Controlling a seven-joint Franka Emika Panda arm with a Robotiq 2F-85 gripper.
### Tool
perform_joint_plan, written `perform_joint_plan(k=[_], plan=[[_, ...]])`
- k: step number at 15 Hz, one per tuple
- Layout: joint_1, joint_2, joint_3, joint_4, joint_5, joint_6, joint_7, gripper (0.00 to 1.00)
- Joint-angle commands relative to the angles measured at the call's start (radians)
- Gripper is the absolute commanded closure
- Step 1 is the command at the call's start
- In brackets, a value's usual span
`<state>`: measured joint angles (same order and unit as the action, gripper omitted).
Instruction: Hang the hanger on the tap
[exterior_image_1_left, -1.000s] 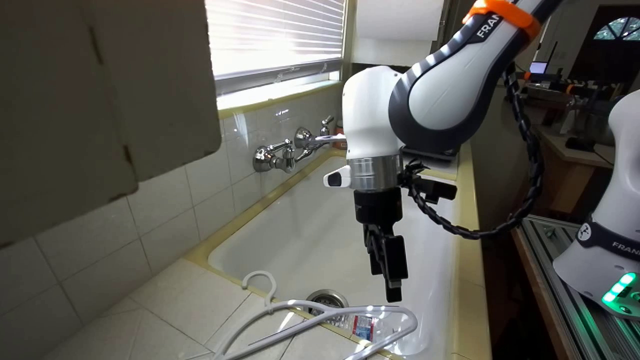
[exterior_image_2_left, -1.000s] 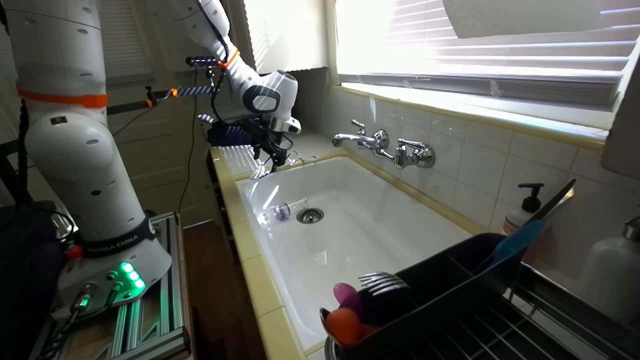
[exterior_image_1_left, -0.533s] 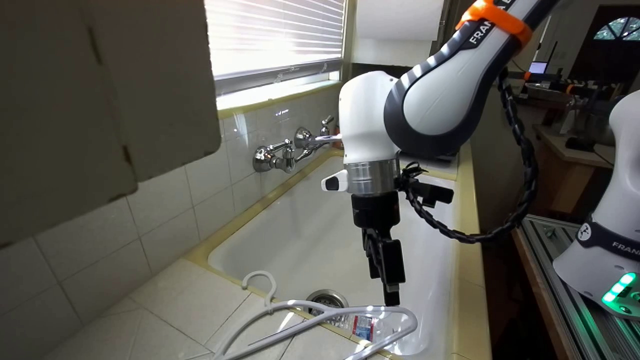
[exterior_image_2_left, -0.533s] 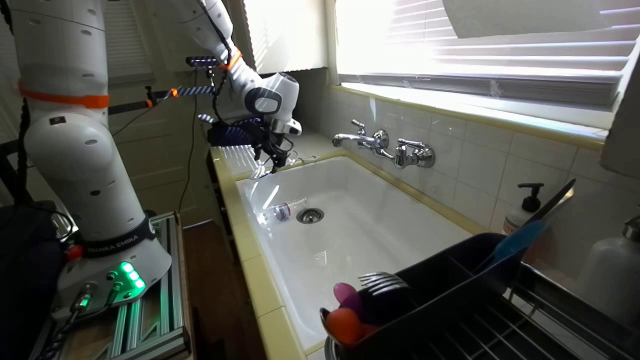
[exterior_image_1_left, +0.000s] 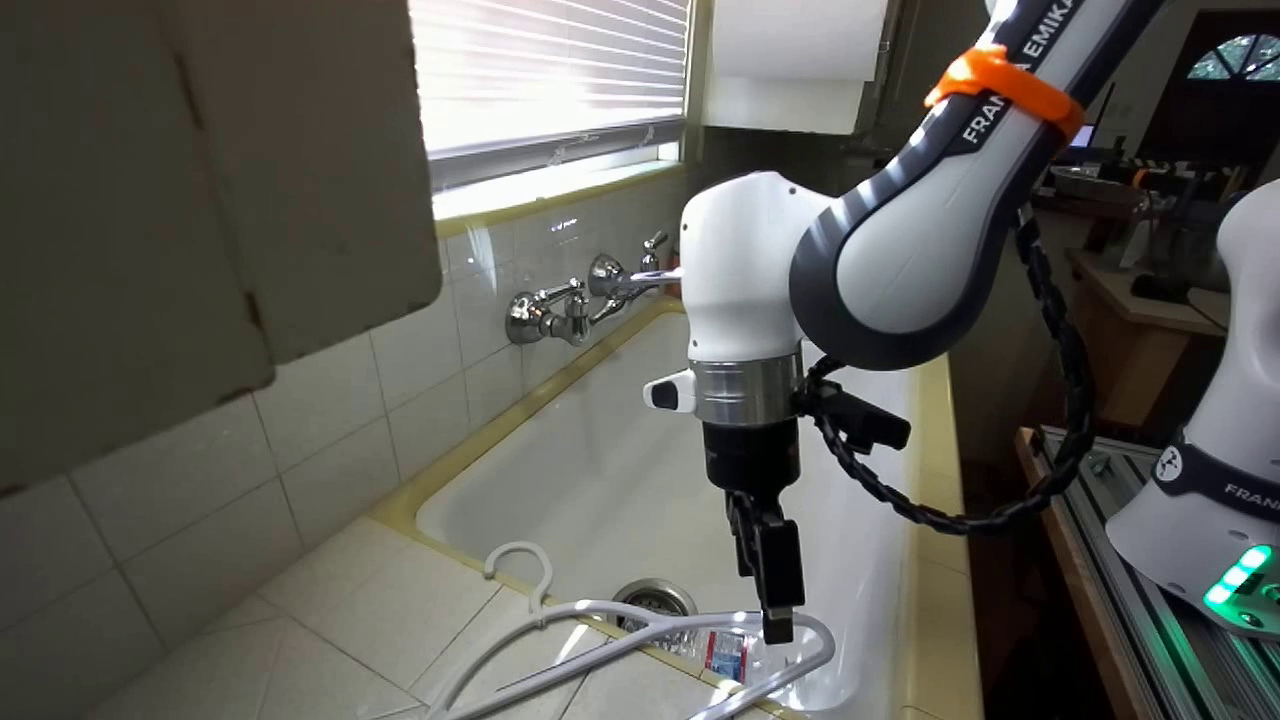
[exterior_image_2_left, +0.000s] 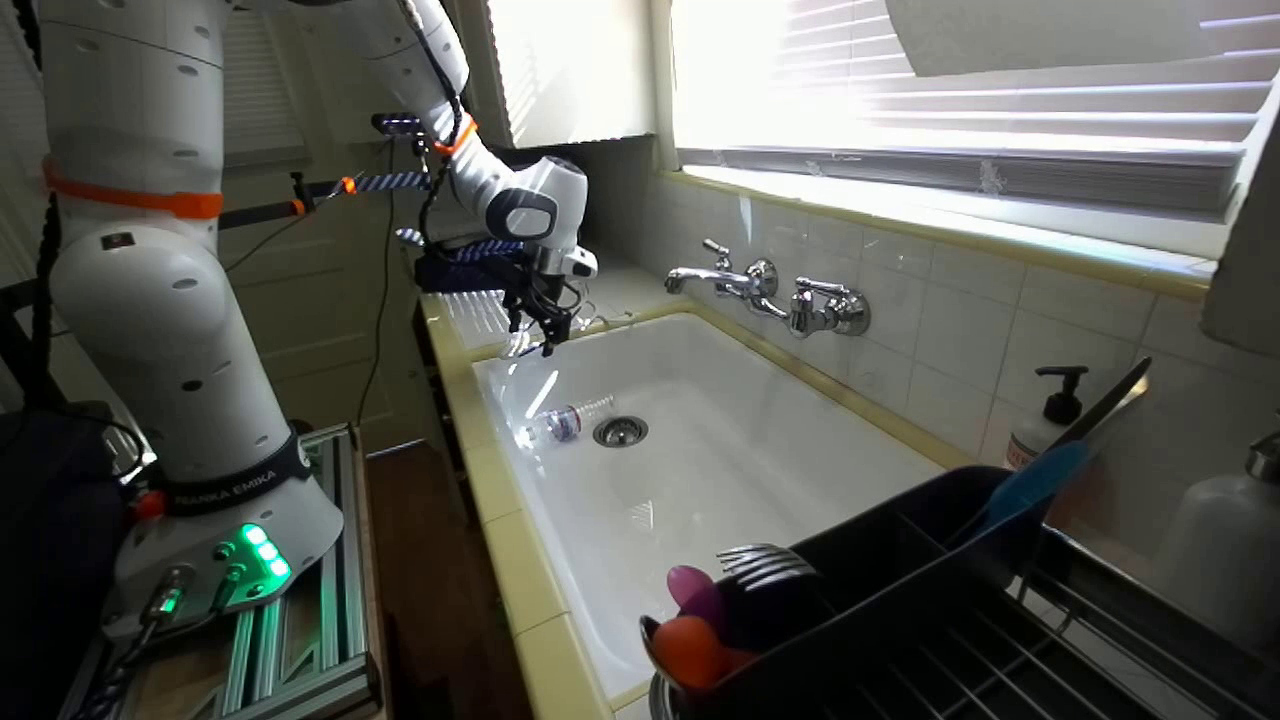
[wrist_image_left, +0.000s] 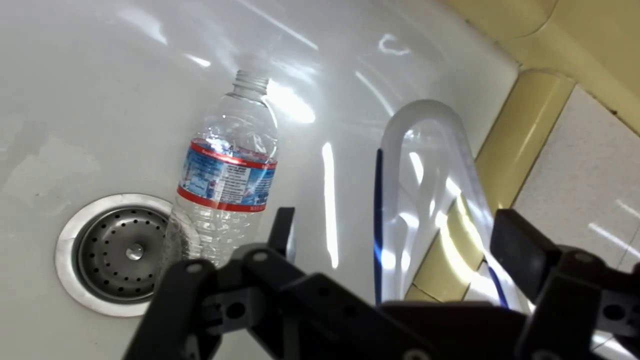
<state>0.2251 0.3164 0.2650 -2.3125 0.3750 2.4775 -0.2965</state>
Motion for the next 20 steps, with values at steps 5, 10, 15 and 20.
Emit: perform_joint_plan(k=[5,10,15,20], plan=[[-0.016,0.05,0.04,-0.018,-0.039,0.178,0.048,0.0],[-0.017,0.071,0.05,-0.025,-0.062,0.223,0.067,0.0],[-0.026,0.071,0.049,-0.037,-0.082,0.229,0.085,0.42],[-0.042,0.075,0.057,-0.037,-0.071,0.229,0.069,0.81]])
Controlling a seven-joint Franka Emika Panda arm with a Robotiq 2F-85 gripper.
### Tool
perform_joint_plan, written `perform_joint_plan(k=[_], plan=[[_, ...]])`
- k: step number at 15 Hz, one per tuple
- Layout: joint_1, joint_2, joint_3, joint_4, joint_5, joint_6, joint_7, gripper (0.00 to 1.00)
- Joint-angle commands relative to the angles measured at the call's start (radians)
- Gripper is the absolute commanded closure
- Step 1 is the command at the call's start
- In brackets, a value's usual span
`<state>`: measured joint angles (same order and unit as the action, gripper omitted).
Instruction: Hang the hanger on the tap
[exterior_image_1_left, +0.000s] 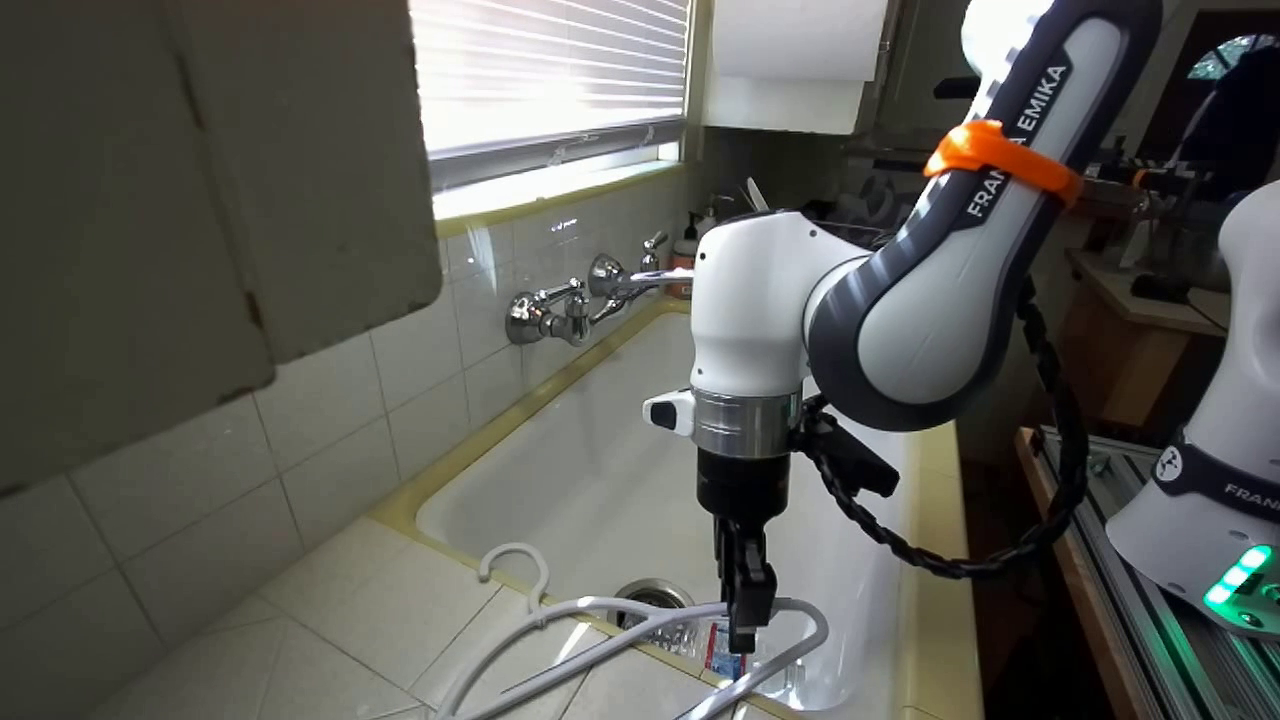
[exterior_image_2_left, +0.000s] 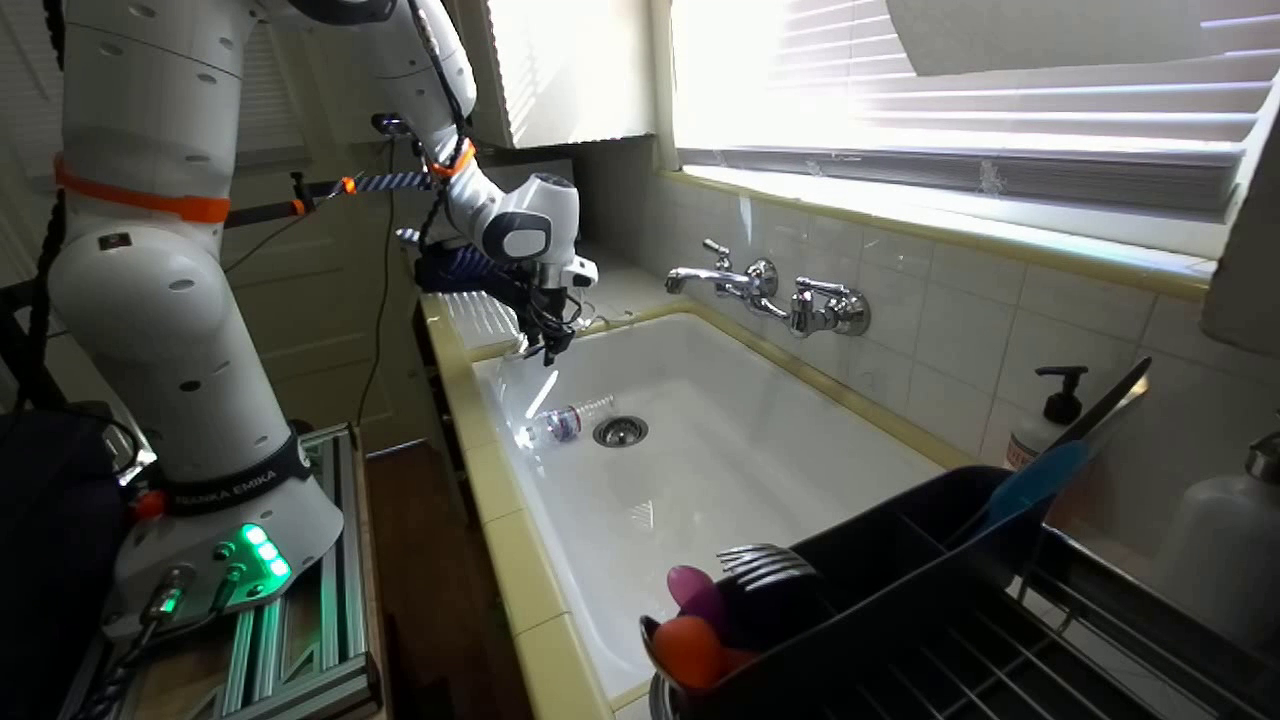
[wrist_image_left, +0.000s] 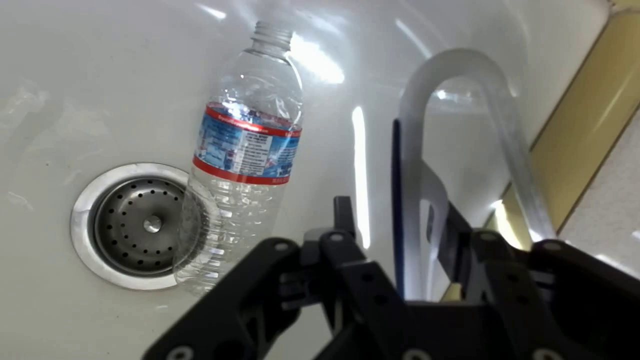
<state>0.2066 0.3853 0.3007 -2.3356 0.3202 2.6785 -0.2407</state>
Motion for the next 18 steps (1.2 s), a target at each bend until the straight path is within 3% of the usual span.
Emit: perform_joint_plan(k=[1,3,9,18], plan=[[-0.024,0.005,0.02,-0.014,-0.018,0.029,0.014,0.88],[-0.031,0.001,0.024,-0.015,-0.017,0.031,0.007,0.99],[-0.044,-0.04,0.027,-0.042,-0.023,0.061,0.001,0.98],[-0.061,-0.189,0.035,-0.21,-0.052,0.27,0.012,0.98]])
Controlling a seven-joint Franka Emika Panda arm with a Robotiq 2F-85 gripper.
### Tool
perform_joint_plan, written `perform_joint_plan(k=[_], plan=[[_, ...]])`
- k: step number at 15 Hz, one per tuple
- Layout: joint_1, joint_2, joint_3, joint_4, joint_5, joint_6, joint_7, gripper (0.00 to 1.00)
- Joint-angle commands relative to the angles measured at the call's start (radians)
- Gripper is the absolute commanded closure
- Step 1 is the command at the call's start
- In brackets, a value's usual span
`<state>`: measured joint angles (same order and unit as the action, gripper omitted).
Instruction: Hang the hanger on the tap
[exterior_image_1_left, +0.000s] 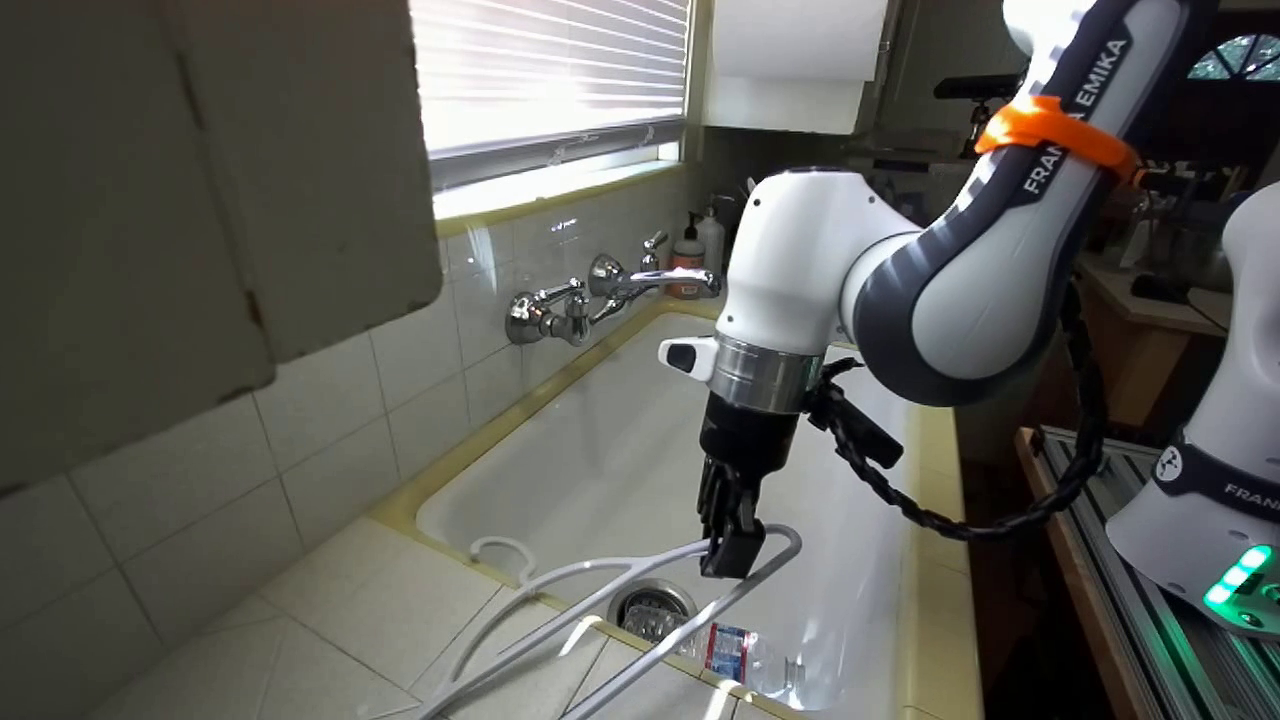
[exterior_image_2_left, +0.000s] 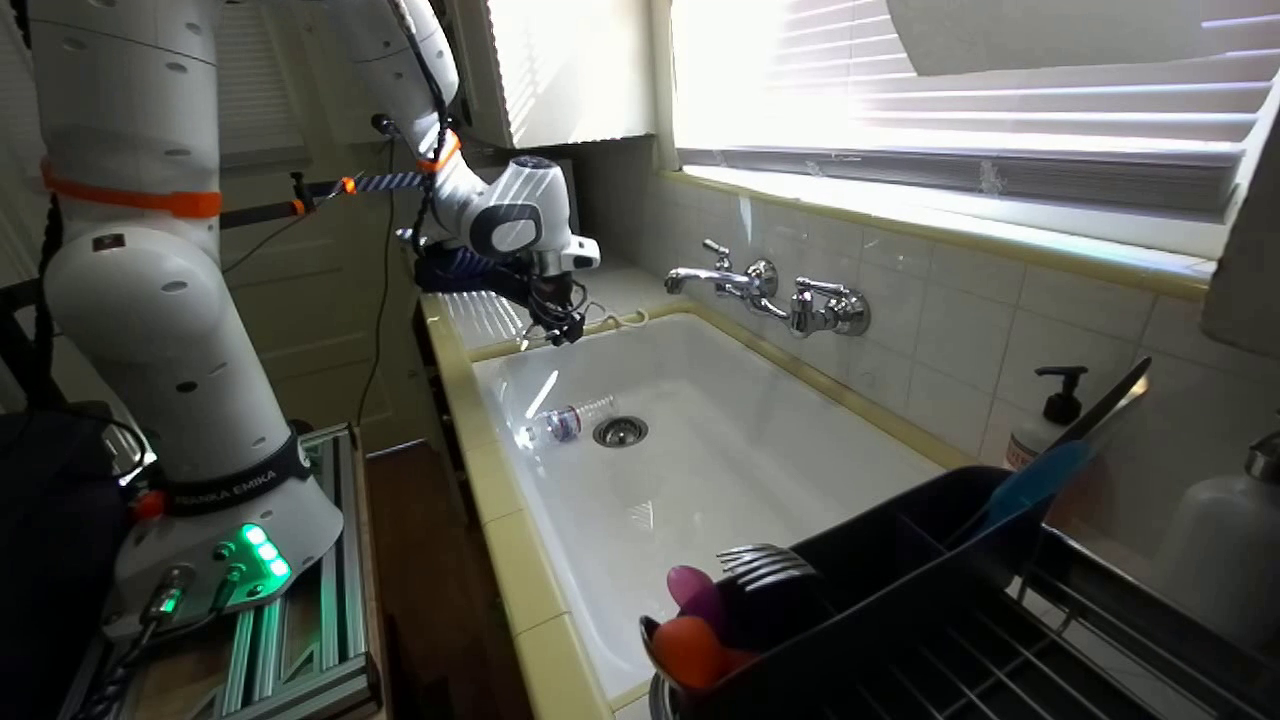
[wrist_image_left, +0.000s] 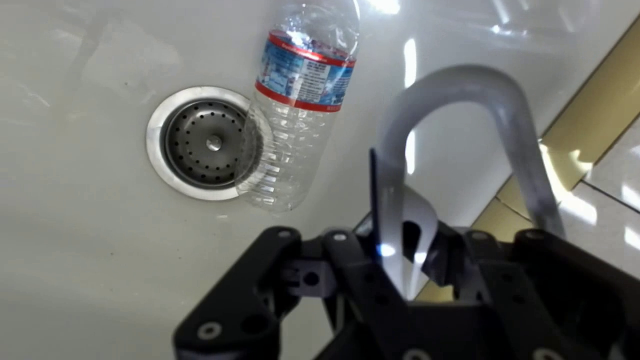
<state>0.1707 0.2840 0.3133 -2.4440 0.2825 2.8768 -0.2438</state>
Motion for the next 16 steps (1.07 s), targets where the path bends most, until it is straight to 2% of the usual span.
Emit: perform_joint_plan(k=[1,6,7,12,13,14,15,16], plan=[[-0.025,-0.114,0.022,-0.129,-0.018,0.093,0.021,0.98],[-0.012,-0.242,0.0,-0.248,-0.041,0.152,0.05,0.98],[-0.003,-0.27,-0.002,-0.267,-0.012,0.154,0.026,0.98],[-0.002,-0.437,0.009,-0.371,-0.012,0.13,0.04,0.98],[-0.007,-0.474,0.012,-0.392,-0.022,0.123,0.058,0.98],[-0.006,-0.438,-0.037,-0.31,-0.129,0.081,0.13,0.98],[-0.091,-0.475,0.044,-0.318,-0.156,0.061,0.163,0.98],[-0.115,-0.506,0.057,-0.312,-0.206,0.036,0.216,0.98]])
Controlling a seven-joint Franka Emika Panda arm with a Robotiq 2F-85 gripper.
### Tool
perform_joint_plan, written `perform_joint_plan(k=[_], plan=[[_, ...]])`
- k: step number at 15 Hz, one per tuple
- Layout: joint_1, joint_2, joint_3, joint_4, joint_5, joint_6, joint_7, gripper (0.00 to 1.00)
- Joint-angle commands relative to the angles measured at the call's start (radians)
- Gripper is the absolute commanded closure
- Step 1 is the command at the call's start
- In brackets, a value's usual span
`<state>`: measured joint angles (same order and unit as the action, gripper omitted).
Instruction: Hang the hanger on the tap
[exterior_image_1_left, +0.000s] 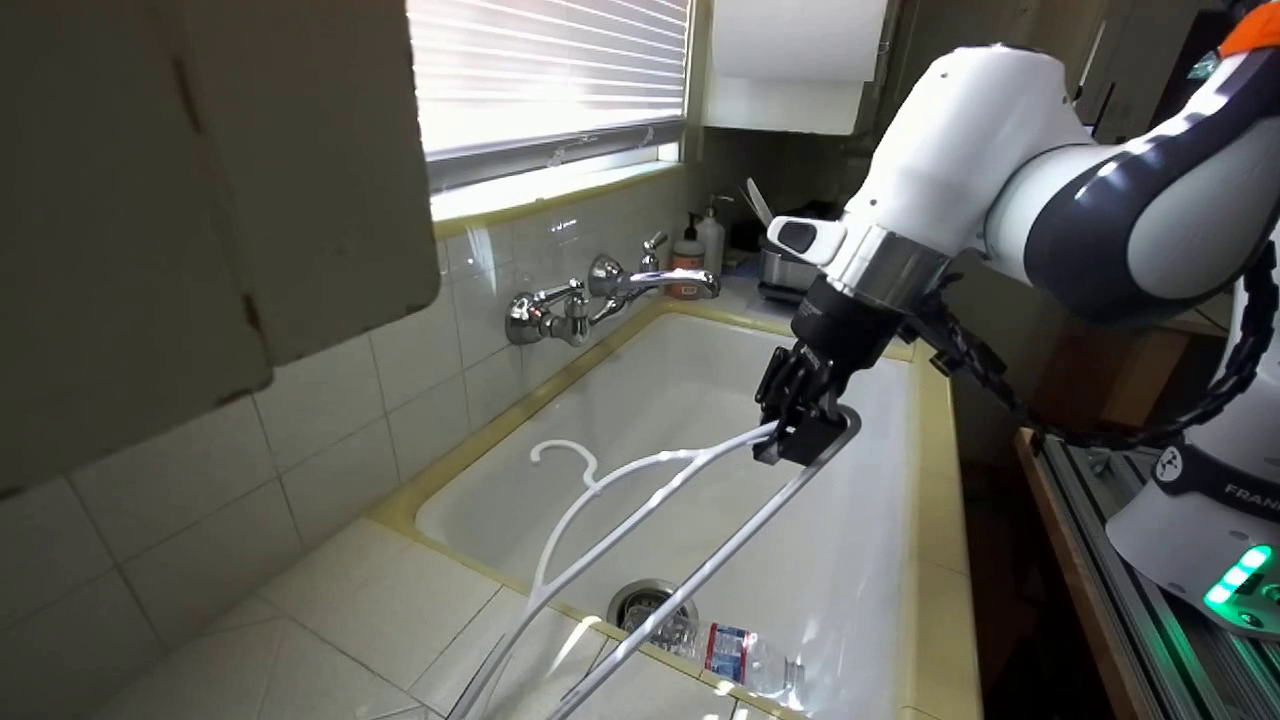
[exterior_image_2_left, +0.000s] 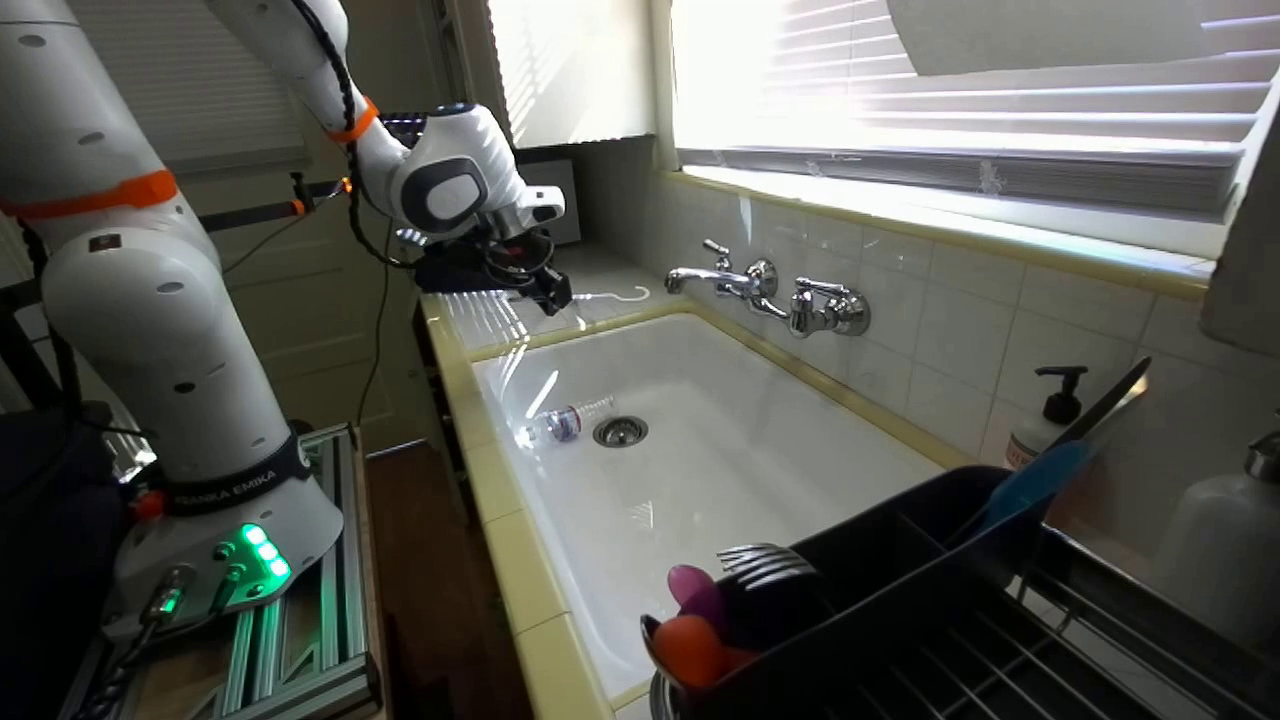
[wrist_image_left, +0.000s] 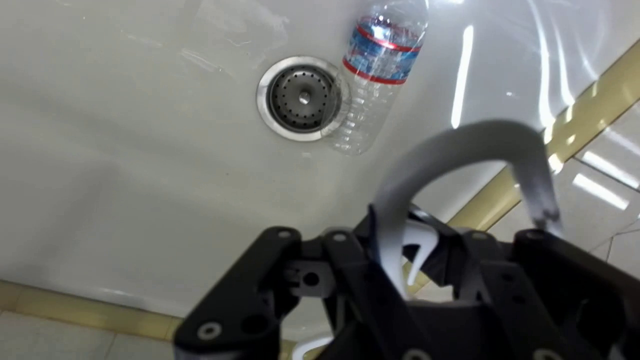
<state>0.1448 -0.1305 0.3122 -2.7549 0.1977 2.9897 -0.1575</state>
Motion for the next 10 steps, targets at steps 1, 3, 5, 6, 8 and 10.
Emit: perform_joint_plan(k=[1,3,5,6,8,10], plan=[[-0.113,-0.116,0.077,0.006,-0.152,-0.1,0.171,0.98],[-0.067,-0.203,0.032,-0.06,-0.198,-0.118,0.248,0.98],[-0.095,-0.197,0.053,0.006,-0.257,-0.193,0.315,0.98],[-0.087,-0.218,0.055,0.003,-0.267,-0.223,0.339,0.98],[-0.078,-0.249,0.057,0.011,-0.286,-0.29,0.388,0.98],[-0.053,-0.315,0.052,-0.025,-0.274,-0.359,0.426,0.98]])
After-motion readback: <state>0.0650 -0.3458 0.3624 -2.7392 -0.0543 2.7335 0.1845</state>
